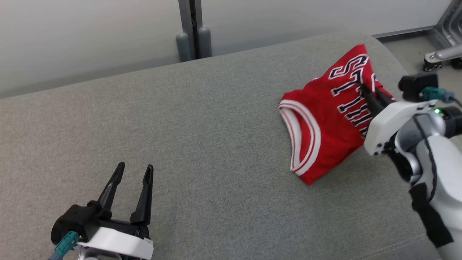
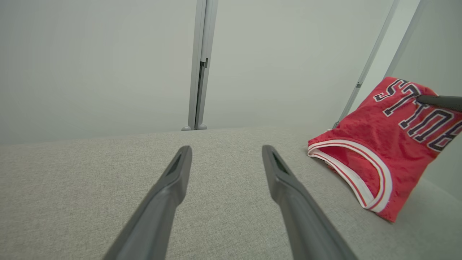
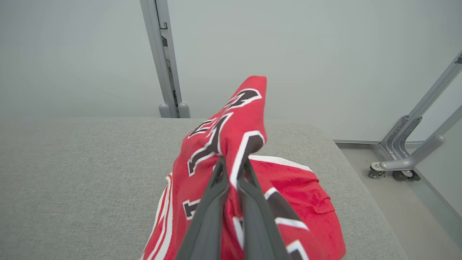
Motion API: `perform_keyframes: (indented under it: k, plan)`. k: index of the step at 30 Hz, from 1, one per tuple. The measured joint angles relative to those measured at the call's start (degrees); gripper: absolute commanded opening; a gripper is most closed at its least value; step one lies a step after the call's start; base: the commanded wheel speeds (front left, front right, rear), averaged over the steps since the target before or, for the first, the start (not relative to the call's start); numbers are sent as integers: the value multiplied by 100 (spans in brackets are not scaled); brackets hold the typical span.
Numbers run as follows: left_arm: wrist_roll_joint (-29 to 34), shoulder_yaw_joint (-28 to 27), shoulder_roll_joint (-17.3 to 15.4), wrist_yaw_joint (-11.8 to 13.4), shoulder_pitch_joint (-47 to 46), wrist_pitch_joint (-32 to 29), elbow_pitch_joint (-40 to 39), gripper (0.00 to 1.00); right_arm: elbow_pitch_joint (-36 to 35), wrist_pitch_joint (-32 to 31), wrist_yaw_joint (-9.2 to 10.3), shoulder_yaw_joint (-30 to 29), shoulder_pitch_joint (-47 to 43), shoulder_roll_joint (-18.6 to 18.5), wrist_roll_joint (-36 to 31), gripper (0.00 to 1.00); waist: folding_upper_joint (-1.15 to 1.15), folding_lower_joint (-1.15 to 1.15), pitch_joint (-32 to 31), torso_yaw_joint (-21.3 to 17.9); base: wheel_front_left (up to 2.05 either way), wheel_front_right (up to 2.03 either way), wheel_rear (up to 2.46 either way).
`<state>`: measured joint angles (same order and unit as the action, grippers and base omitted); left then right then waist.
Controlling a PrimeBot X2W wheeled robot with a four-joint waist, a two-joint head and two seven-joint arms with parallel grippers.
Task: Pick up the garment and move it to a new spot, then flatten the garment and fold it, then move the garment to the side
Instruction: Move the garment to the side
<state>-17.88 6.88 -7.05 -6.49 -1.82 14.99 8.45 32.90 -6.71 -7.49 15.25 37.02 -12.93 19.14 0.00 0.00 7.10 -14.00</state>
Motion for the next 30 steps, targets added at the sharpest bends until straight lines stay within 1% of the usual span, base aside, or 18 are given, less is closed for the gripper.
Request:
perform_keyframes:
  k: [2,5,8,11,16,19,21,22,23,24,25,30]
  plan:
    - [-30,23,-18,-3,-55,0,1,100,134,-73,0,-35,206,-99,-21,0,0,0,78,29,0,0,0]
    - [-73,60,-55,-29,-109,0,11,100,423,-167,0,-214,463,-325,-245,0,0,0,211,89,0,0,0]
    - [-94,69,-87,-36,-151,0,19,100,654,-213,0,-493,605,-375,-453,0,0,0,288,112,0,0,0]
    - [-129,70,-118,-46,-191,0,16,100,886,-253,0,-636,711,-353,-693,0,0,0,344,111,0,0,0]
    - [-143,60,-209,-52,-232,0,-21,100,1315,-232,-1,-879,895,-172,-1059,0,0,0,472,92,0,0,0]
    - [-153,85,-275,-55,-313,0,-52,100,1645,-135,-1,-1204,1027,-187,-1490,0,0,0,574,110,0,0,0]
    - [-160,114,-309,-58,-360,0,-66,100,1818,-90,0,-1462,1110,-132,-1737,0,0,0,646,136,0,0,0]
    - [-178,126,-325,-58,-368,-1,-65,100,1902,-83,0,-1586,1141,-87,-1869,5,0,0,684,151,0,0,0]
    - [-190,134,-349,-58,-370,-1,-66,100,1973,-71,0,-1714,1173,-30,-2017,27,0,0,721,164,0,0,0]
    - [-194,141,-375,-58,-378,-1,-65,100,2007,-11,-1,-1841,1190,13,-2138,48,0,0,756,178,0,0,0]
    - [-199,152,-398,-59,-396,-1,-63,100,2043,34,-1,-1986,1213,36,-2278,100,0,0,788,194,0,0,0]
    - [-283,177,-455,-70,-450,-1,-36,100,2187,250,-1,-2469,1265,224,-2822,100,0,0,832,262,0,0,0]
